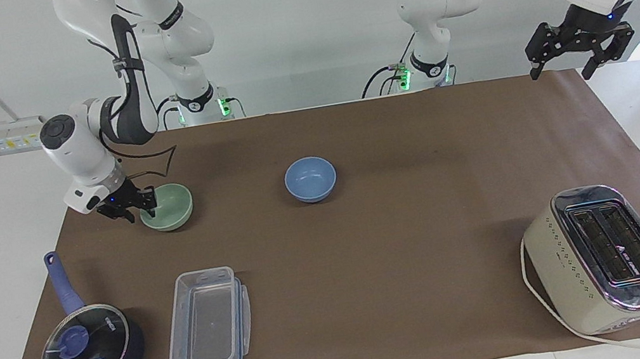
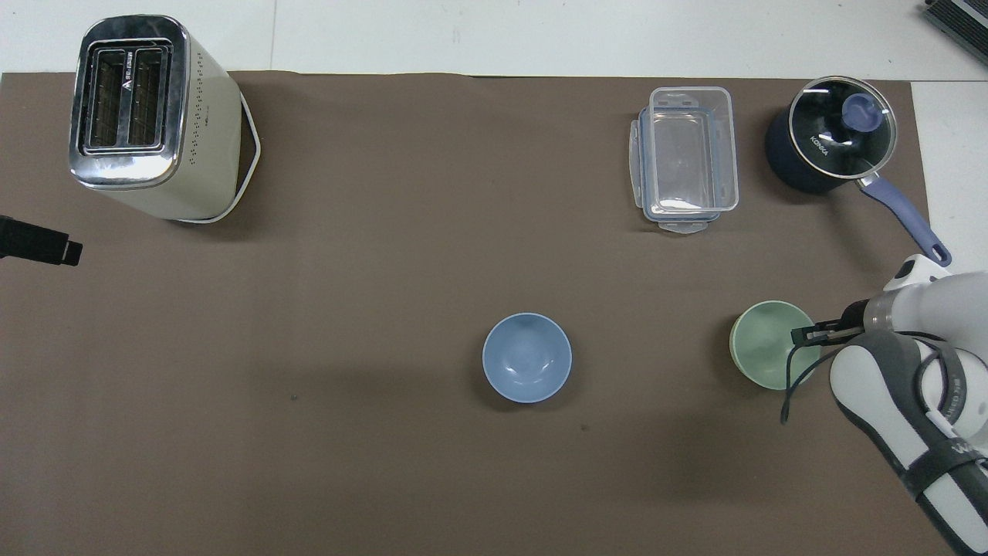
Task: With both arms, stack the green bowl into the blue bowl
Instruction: 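Grasp the pale green bowl rim with the right gripper, then carry the green bowl over the blue bowl with the right gripper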
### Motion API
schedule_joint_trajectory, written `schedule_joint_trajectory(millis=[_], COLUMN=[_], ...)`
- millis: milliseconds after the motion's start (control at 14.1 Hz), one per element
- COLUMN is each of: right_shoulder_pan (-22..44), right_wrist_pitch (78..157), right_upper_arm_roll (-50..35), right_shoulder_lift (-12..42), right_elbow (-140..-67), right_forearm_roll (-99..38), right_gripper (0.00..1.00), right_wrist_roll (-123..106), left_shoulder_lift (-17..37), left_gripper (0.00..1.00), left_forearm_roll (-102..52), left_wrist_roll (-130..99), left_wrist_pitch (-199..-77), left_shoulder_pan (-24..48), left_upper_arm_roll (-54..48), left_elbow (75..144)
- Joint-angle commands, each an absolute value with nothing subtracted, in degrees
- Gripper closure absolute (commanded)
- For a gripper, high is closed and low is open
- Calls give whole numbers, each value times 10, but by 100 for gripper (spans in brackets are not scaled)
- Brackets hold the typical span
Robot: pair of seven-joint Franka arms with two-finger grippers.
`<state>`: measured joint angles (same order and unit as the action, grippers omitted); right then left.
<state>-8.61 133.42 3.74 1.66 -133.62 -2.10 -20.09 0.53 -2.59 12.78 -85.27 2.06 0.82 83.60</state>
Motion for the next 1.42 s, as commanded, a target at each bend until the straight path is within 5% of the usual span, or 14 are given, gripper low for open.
schedule_joint_trajectory(millis=[0, 708, 1345], right_shoulder_pan=[-93, -66, 136], right_wrist_pitch=[1339, 1226, 1192], right_upper_arm_roll=[33, 25, 24], right_shoulder_lift=[14, -30, -19], right_elbow=[-1343, -1239, -1167], right_forearm_roll=[-53, -81, -76], right_gripper=[100, 100, 100], right_wrist_roll=[-209, -209, 63], left_shoulder_lift=[-5, -5, -8], left_gripper=[0, 0, 0], left_forearm_roll=[-33, -28, -29], left_wrist_roll=[125, 122, 122], left_wrist_pitch=[-846, -846, -840], left_shoulder_pan=[23, 23, 17], left_upper_arm_roll=[8, 9, 9], left_elbow=[844, 842, 844])
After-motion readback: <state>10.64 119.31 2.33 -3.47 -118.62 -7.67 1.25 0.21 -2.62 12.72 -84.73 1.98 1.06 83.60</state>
